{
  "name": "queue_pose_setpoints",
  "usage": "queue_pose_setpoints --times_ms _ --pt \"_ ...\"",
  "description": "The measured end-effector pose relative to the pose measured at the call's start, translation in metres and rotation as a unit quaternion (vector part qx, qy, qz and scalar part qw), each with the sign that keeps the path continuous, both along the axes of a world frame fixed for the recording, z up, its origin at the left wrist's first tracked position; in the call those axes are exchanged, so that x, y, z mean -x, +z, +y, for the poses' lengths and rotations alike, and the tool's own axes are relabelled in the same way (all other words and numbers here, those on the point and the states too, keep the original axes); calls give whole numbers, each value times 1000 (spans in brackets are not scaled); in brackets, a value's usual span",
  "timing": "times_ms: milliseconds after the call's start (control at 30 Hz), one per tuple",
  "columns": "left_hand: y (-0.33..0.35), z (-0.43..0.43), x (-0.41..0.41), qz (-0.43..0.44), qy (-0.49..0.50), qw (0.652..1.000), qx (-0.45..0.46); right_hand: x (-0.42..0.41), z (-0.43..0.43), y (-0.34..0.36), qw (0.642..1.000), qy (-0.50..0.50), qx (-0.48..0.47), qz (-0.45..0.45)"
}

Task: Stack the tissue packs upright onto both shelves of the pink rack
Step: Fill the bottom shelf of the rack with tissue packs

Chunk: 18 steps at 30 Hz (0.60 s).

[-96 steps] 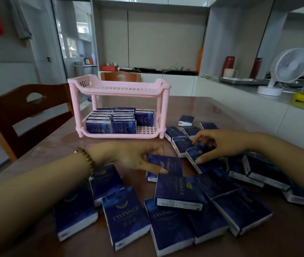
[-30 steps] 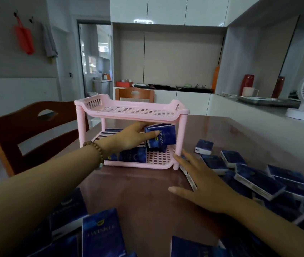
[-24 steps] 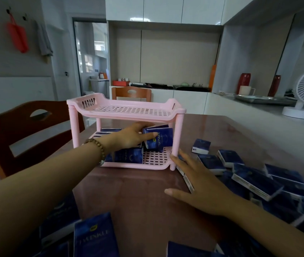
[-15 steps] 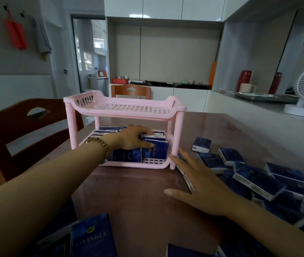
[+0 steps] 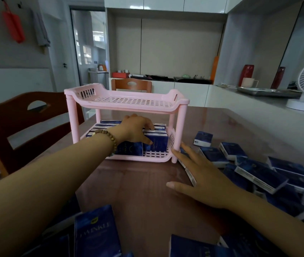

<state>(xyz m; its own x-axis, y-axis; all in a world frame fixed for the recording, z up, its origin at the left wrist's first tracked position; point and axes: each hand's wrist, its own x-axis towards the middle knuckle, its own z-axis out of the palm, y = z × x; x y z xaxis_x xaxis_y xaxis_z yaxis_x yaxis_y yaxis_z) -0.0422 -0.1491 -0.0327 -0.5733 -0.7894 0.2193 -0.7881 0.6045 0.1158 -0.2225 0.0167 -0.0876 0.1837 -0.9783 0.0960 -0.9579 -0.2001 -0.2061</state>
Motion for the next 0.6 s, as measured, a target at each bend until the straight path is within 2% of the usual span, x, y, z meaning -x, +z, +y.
queue_pose_setpoints --times_ms 100,367,600 --pt "-3 0 1 14 3 1000 0 0 1 0 1000 2 0 -1" --pt "-4 9 -9 91 -17 993 -76 0 1 2 999 18 17 -31" --pt "1 34 -25 95 -14 993 -66 -3 7 14 999 18 -18 -47"
